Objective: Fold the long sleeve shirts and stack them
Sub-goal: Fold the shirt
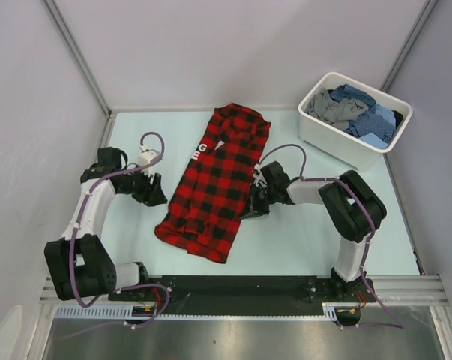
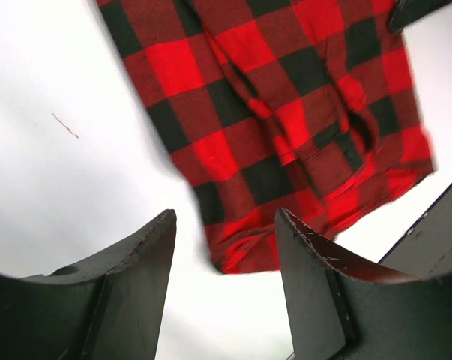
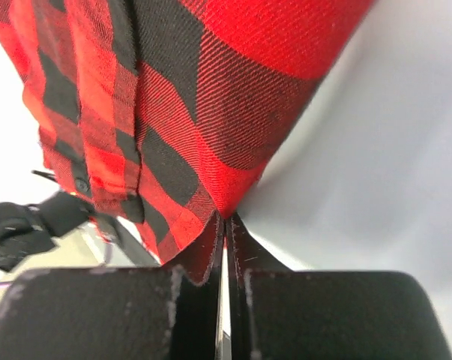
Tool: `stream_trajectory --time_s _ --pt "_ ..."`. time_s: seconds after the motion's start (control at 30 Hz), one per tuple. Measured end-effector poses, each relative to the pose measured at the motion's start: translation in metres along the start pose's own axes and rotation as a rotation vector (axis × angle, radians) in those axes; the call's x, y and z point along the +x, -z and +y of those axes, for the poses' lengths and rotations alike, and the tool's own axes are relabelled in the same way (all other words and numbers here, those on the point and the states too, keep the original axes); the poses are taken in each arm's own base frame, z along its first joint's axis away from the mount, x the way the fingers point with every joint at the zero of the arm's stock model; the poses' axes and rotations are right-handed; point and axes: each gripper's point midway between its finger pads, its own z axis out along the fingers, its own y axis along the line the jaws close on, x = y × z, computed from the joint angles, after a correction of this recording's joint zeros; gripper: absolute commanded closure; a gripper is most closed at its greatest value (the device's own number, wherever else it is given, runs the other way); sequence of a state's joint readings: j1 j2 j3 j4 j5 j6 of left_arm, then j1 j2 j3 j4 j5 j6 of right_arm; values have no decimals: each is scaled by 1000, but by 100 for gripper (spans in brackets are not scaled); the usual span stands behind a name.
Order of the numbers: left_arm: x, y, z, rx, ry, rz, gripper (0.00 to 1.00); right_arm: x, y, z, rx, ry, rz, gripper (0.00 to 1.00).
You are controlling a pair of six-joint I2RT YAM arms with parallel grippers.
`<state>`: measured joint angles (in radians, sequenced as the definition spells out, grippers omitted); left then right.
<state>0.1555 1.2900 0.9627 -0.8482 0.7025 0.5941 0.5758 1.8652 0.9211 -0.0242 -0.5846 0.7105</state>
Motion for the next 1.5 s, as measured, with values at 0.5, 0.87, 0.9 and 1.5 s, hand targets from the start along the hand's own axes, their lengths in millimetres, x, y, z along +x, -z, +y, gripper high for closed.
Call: stream_trajectory --time_s 0.5,0.87,0.9,1.5 --pt "37 -17 -62 77 -474 103 0 -35 83 -67 236 216 4 21" --pt "-42 21 -105 22 -959 -313 4 -24 191 30 89 1070 -298 0" --pt "-35 14 -113 60 -1005 -303 5 -18 191 30 75 1151 -291 0" --pt "115 -88 -143 369 -1374 -12 11 111 85 -49 -120 2033 79 24"
